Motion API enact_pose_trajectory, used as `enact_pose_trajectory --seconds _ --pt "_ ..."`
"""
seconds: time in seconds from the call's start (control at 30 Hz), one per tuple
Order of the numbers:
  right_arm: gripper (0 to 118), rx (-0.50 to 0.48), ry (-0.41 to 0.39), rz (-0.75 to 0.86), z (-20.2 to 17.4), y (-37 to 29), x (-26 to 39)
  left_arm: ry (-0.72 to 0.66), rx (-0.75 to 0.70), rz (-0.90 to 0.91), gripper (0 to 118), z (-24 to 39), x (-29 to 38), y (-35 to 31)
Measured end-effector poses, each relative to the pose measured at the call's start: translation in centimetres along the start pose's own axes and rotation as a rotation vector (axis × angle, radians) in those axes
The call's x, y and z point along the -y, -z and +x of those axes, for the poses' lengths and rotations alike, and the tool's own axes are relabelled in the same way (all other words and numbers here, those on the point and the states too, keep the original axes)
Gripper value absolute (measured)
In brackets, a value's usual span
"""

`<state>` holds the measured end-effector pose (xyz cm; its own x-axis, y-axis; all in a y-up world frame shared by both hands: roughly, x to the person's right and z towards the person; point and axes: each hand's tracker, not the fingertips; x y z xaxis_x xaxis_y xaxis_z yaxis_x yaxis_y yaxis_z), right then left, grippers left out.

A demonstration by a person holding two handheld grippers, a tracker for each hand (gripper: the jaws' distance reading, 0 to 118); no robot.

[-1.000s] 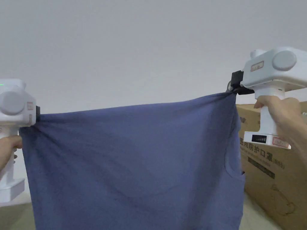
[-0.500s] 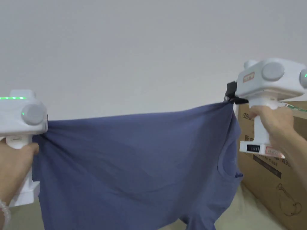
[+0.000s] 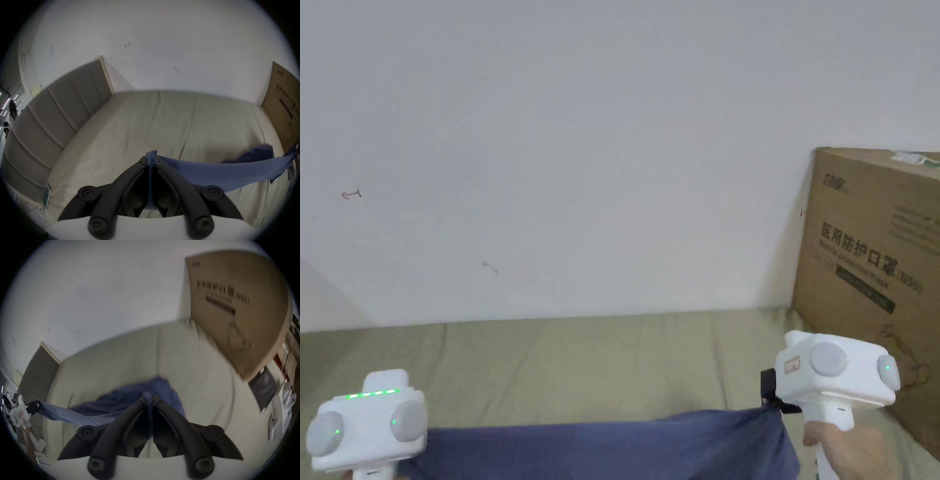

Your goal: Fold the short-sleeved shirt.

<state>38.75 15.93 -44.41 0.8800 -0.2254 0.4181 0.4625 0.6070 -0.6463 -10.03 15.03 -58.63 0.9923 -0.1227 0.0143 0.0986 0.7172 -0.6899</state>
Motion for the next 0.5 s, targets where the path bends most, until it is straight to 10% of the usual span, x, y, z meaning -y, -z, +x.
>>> enact_pose_trajectory --seconds 0.5 --pt "4 0.007 -0.036 -0.128 4.6 -8.2 21.9 0.049 0.017 -0.096 2 -6.6 21.1 -9.7"
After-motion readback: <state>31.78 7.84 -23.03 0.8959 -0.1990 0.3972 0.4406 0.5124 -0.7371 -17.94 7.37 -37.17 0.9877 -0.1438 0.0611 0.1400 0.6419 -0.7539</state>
